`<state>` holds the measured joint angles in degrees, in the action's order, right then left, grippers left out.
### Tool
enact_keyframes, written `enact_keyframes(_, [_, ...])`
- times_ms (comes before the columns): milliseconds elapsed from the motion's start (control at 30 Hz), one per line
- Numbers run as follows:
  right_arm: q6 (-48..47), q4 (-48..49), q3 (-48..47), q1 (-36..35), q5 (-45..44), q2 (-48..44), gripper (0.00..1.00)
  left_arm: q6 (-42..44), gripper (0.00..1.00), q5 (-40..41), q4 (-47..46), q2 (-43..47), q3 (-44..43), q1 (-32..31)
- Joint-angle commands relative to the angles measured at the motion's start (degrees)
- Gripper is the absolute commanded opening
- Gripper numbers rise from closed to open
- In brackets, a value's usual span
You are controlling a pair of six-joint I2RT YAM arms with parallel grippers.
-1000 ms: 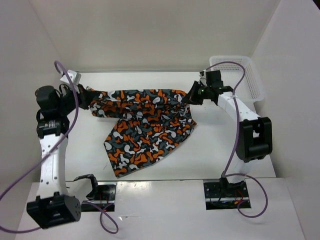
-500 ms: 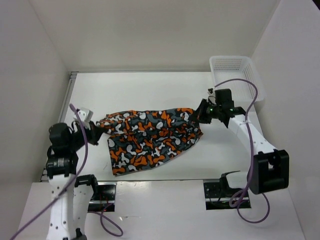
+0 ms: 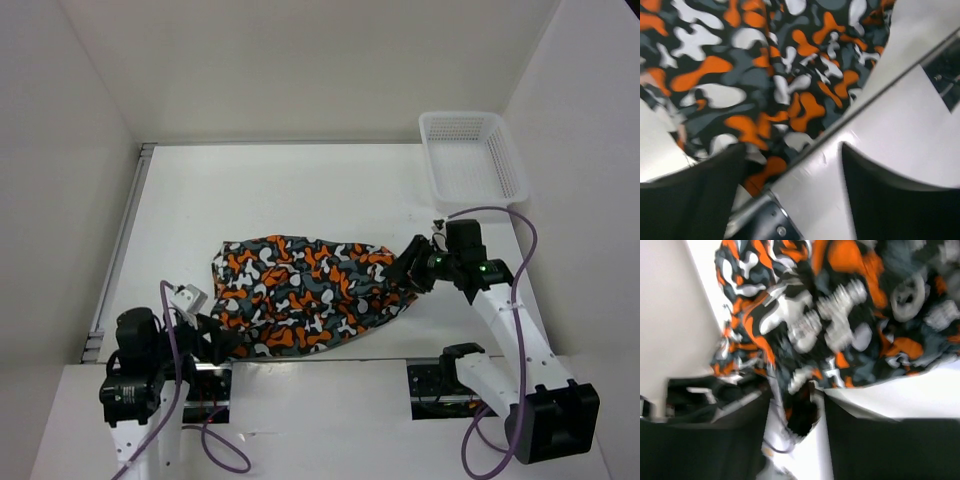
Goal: Fold and stack the shorts
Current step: Fold the shorts
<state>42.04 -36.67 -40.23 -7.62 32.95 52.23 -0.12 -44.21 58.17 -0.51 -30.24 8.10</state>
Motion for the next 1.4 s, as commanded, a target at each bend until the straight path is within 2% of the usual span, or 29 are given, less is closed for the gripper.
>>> enact_keyframes(0, [2.3,-6.0,0.7,0.2,-2.9,-1.0,0.58,0.1,0.90,-2.7,10.6,4.2,-1.9,-1.9])
enact_keyframes(33, [2.3,-6.0,0.7,0.8,-3.6,-1.7,0.75,0.1,0.95,-2.0,8.9,2.6,-1.9,-4.3])
enact_keyframes(67, [2.9,-4.9,0.7,1.4,-3.6,-1.7,0.82,0.1,1.00,-1.4,4.3,1.8,-1.9,-5.7])
enact_keyframes(100, [2.9,-3.9,0.7,1.9,-3.6,-1.7,0.91,0.1,1.00,-0.4,1.4,1.1,-1.3,-7.3])
enact_keyframes(200, [4.4,-0.3,-1.5,2.4,-5.2,-1.7,0.93,0.1,1.00,5.3,-10.4,-2.4,-0.1,-13.0])
enact_keyframes(233, [5.0,0.6,-2.7,2.4,-5.8,-1.7,0.94,0.1,0.98,6.2,-15.8,-4.6,1.4,-14.1])
enact_keyframes(300, [5.0,2.6,-3.9,2.4,-7.2,-1.0,0.92,0.1,0.92,9.4,-20.3,-7.4,2.8,-15.6])
enact_keyframes(333, [5.5,3.2,-4.5,2.4,-7.2,-0.2,0.85,0.1,0.84,10.2,-24.3,-11.0,4.1,-16.2])
enact_keyframes(367, [5.5,4.2,-4.5,2.4,-7.7,-0.2,0.75,0.1,0.80,11.8,-26.2,-13.0,4.1,-16.2])
enact_keyframes(400, [6.6,6.0,-4.5,2.4,-8.8,-0.2,0.49,0.1,0.77,13.1,-27.8,-15.3,4.8,-16.2])
enact_keyframes(433, [7.4,6.9,-4.5,2.4,-8.8,-0.2,0.35,0.1,0.73,14.4,-29.9,-20.6,4.8,-16.2])
enact_keyframes(467, [8.0,8.0,-4.5,1.6,-8.8,0.5,0.26,0.1,0.73,17.3,-30.6,-23.6,3.7,-16.2])
enact_keyframes(533, [8.1,8.7,-6.0,0.7,-10.1,1.9,0.10,0.1,0.71,21.2,-30.6,-32.6,1.8,-16.2])
enact_keyframes(633, [9.4,8.7,-5.2,-1.6,-13.2,4.2,0.10,0.1,0.74,26.4,-33.0,-42.0,-0.3,-16.2])
enact_keyframes(667, [10.2,9.2,-4.4,-2.1,-13.2,4.2,0.14,0.1,0.76,26.5,-34.3,-43.9,-0.3,-16.2])
enact_keyframes(700, [10.3,9.2,-2.7,-2.1,-13.7,3.7,0.21,0.1,0.85,27.1,-36.1,-47.3,-0.3,-15.7])
enact_keyframes(767, [11.6,8.5,0.0,-2.1,-14.3,2.0,0.41,0.1,0.96,27.6,-36.7,-50.6,-0.3,-15.7])
enact_keyframes(800, [11.6,8.0,0.8,-2.1,-14.3,1.2,0.57,0.1,0.99,28.5,-36.7,-53.6,-1.0,-15.7])
enact_keyframes(867, [12.3,7.3,2.9,-2.1,-14.9,-0.5,0.86,0.1,0.99,30.7,-35.8,-57.5,-1.8,-15.7])
enact_keyframes(933, [13.1,7.3,4.3,-2.1,-15.5,-1.1,0.95,0.1,0.99,32.2,-35.8,-59.9,-2.5,-15.7])
enact_keyframes(1000, [14.3,7.3,5.3,-2.7,-16.2,-1.1,1.00,0.1,0.99,32.7,-37.0,-64.2,-3.9,-15.7])
enact_keyframes(1200, [16.9,10.3,8.2,-4.0,-17.3,2.8,1.00,0.1,0.97,32.3,-43.7,-76.2,-4.9,-15.7])
enact_keyframes(1267, [16.9,11.8,8.8,-4.5,-18.0,3.9,0.92,0.1,0.82,31.6,-46.0,-80.3,-6.1,-15.7])
enact_keyframes(1333, [17.5,12.4,8.8,-4.5,-18.6,6.1,0.77,0.1,0.64,31.6,-46.6,-84.0,-7.4,-16.2])
enact_keyframes(1367, [17.5,13.5,8.8,-4.5,-18.6,7.0,0.71,0.1,0.44,31.6,-47.4,-85.2,-9.3,-16.2])
